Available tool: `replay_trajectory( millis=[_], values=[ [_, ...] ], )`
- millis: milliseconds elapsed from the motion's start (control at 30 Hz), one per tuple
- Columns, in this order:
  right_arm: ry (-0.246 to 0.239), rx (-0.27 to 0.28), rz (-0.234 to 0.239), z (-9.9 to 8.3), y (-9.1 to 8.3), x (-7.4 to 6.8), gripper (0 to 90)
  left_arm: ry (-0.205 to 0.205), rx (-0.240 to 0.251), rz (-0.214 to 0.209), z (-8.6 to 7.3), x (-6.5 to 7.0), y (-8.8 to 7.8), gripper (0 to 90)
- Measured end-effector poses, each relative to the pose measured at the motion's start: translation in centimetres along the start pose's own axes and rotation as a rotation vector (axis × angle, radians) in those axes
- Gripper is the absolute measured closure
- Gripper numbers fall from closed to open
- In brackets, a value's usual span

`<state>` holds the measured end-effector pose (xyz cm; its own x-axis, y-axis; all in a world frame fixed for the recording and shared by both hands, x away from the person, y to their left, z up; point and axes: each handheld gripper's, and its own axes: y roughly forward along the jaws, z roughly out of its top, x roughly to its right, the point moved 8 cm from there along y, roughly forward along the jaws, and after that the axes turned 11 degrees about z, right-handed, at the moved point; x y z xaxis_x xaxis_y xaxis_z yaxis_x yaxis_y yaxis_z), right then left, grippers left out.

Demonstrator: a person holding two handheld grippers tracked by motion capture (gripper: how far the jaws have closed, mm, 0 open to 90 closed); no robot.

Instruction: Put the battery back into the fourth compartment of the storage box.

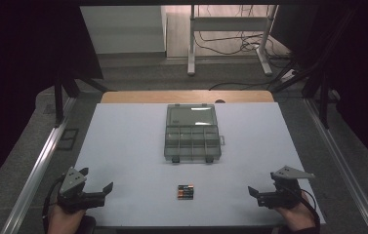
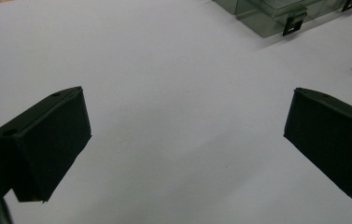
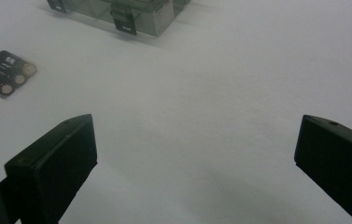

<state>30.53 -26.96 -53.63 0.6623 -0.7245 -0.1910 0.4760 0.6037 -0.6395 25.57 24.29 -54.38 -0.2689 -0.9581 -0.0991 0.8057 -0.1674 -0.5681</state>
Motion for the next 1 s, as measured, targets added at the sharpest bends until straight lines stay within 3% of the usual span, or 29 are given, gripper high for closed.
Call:
replay_trajectory(
  millis=[233, 600, 1000],
  values=[
    [-0.040, -0.024, 0.018, 0.0, 0.3, -0.5, 0.0, 0.003, 0.001, -0.013, 0.0, 0.1, -0.1, 1.3],
    [-0.048, -0.080, 0.050, -0.2, 0.9, -0.7, 0.0, 0.013, 0.000, -0.030, -0.1, 0.2, 0.0, 1.8],
    [-0.083, -0.060, 0.051, 0.1, 1.1, -1.1, 0.0, 0.001, 0.006, -0.047, 0.0, 0.2, -0.1, 1.8]
  ],
)
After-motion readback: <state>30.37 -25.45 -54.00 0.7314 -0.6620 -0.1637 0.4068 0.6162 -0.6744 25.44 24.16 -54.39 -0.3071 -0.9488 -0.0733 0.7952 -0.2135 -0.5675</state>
